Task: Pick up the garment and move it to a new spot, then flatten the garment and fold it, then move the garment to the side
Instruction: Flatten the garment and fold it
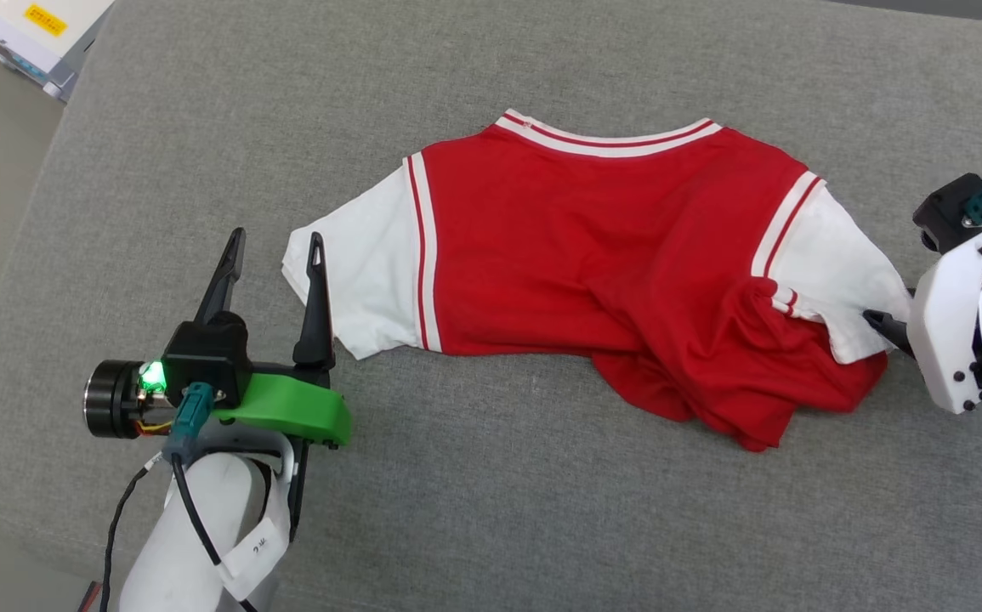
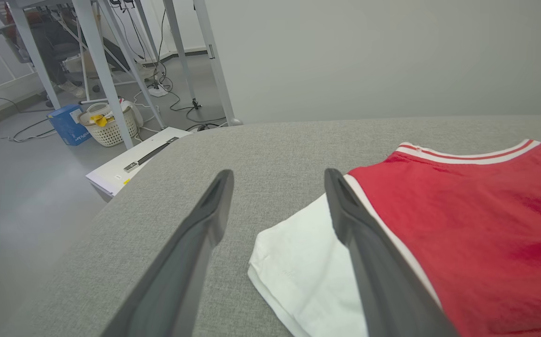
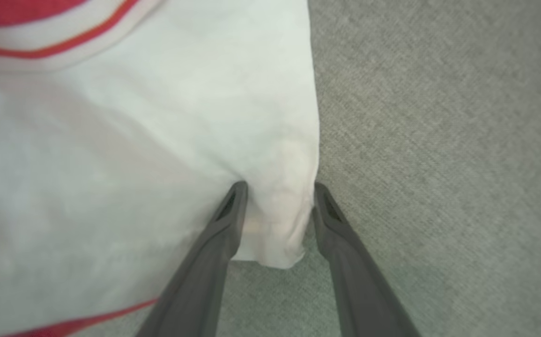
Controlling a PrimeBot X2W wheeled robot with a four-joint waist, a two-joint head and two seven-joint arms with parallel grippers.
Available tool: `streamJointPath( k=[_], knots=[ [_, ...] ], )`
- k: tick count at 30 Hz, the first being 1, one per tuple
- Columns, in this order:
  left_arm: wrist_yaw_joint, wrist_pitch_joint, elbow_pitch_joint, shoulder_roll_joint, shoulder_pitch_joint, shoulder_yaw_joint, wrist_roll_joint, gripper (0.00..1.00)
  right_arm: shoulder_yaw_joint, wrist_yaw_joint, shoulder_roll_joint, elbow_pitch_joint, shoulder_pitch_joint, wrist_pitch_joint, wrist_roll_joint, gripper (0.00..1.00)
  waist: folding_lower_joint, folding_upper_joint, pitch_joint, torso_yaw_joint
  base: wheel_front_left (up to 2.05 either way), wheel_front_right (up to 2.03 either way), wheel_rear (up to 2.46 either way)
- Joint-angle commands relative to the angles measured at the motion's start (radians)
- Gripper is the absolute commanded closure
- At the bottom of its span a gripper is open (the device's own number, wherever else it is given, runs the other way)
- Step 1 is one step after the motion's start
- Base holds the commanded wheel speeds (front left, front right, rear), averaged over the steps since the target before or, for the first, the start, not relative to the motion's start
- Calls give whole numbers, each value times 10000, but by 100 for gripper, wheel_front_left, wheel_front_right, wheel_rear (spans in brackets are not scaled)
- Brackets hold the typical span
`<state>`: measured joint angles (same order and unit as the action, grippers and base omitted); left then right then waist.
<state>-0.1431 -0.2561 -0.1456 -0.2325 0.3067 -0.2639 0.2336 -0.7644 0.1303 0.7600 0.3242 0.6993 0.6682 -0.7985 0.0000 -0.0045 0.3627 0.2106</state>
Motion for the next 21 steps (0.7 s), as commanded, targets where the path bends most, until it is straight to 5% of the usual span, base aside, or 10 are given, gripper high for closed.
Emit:
streamJointPath(
  k=[1, 10, 21],
  knots=[
    [92, -57, -14, 89, -121, 84, -121, 0, -420, 4, -282, 221, -373, -217, -100, 100, 0, 45, -215, -204, 0, 0, 0],
    [352, -57, -138, 321, -491, 432, -557, 0, 32, 4, 724, -1236, -346, -2219, -252, 100, 0, 45, -799, -703, 0, 0, 0],
    [573, -57, -130, 410, -745, 680, -860, 0, 2567, 4, 2252, -2876, -2303, -2066, -914, 100, 0, 45, -905, -1196, 0, 0, 0]
  ],
)
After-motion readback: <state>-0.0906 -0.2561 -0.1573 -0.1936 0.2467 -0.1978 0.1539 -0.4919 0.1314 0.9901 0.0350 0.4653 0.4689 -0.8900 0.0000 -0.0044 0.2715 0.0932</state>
